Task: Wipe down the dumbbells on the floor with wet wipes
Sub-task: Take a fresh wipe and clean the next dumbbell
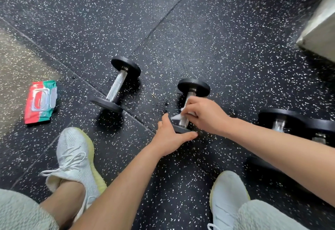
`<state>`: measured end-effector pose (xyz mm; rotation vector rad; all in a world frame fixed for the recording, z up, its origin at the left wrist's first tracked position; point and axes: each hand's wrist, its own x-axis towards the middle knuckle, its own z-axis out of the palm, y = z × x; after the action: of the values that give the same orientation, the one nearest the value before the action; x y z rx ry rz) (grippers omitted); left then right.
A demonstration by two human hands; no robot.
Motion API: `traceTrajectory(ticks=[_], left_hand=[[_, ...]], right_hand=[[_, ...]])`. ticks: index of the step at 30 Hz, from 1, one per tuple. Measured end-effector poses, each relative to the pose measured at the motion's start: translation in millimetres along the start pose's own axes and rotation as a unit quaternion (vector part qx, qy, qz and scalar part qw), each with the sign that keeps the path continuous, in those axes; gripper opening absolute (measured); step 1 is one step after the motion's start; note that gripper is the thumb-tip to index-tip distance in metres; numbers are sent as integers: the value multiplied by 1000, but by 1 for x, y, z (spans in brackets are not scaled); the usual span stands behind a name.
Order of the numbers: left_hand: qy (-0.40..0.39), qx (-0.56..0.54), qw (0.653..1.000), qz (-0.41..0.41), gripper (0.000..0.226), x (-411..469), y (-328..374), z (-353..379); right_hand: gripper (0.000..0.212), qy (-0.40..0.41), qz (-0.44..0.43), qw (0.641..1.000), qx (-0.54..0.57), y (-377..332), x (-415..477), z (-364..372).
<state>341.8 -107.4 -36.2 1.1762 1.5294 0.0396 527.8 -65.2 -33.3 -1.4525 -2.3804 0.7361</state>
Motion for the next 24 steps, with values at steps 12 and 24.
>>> traceTrajectory(ticks=[12,24], left_hand=[[-5,23,1000,6,125,3,3,5],[1,31,999,10,136,2,6,13]], right_hand=[[11,-9,16,1000,20,3,-7,-2],[8,-12,41,998,52,7,-21,-1]])
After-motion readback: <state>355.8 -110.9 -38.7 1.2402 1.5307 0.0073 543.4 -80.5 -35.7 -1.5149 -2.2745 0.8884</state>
